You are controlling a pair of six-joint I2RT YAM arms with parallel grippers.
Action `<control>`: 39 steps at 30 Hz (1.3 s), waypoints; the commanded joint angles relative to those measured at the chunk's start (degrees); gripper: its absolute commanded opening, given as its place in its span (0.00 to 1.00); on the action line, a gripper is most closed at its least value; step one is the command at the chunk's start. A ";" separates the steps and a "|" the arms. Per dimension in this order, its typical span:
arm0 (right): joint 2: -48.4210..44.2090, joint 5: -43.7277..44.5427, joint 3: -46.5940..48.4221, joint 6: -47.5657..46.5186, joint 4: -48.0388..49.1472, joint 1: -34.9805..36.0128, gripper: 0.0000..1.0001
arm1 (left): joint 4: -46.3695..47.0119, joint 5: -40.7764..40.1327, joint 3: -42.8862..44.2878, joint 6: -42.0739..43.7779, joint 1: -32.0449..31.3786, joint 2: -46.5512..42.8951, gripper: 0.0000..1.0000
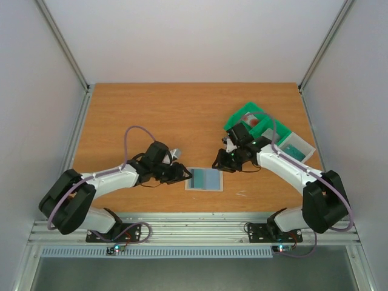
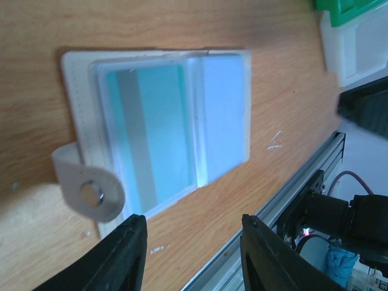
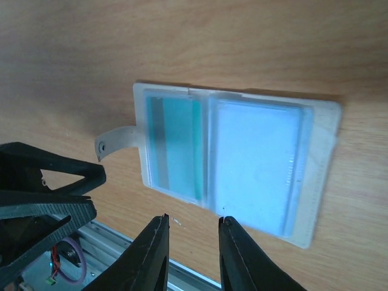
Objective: Take the credit cards out of the card holder
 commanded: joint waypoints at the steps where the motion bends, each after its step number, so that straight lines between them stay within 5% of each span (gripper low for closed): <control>1: 2.69 -2.13 -1.78 3.97 7.93 3.05 0.25 | 9.49 0.89 1.72 -2.51 -0.48 2.28 0.42; 13: 14.92 -3.18 0.60 4.57 12.81 6.08 0.22 | 16.08 0.49 -0.42 -5.13 -0.41 8.28 0.44; 30: 22.04 1.55 -0.64 1.37 11.31 7.35 0.13 | 9.53 -5.90 -2.64 -4.88 -0.32 8.73 0.39; 39: 22.02 2.40 -2.03 0.10 12.52 7.46 0.07 | 24.86 0.54 -6.73 -9.84 -0.16 10.01 0.39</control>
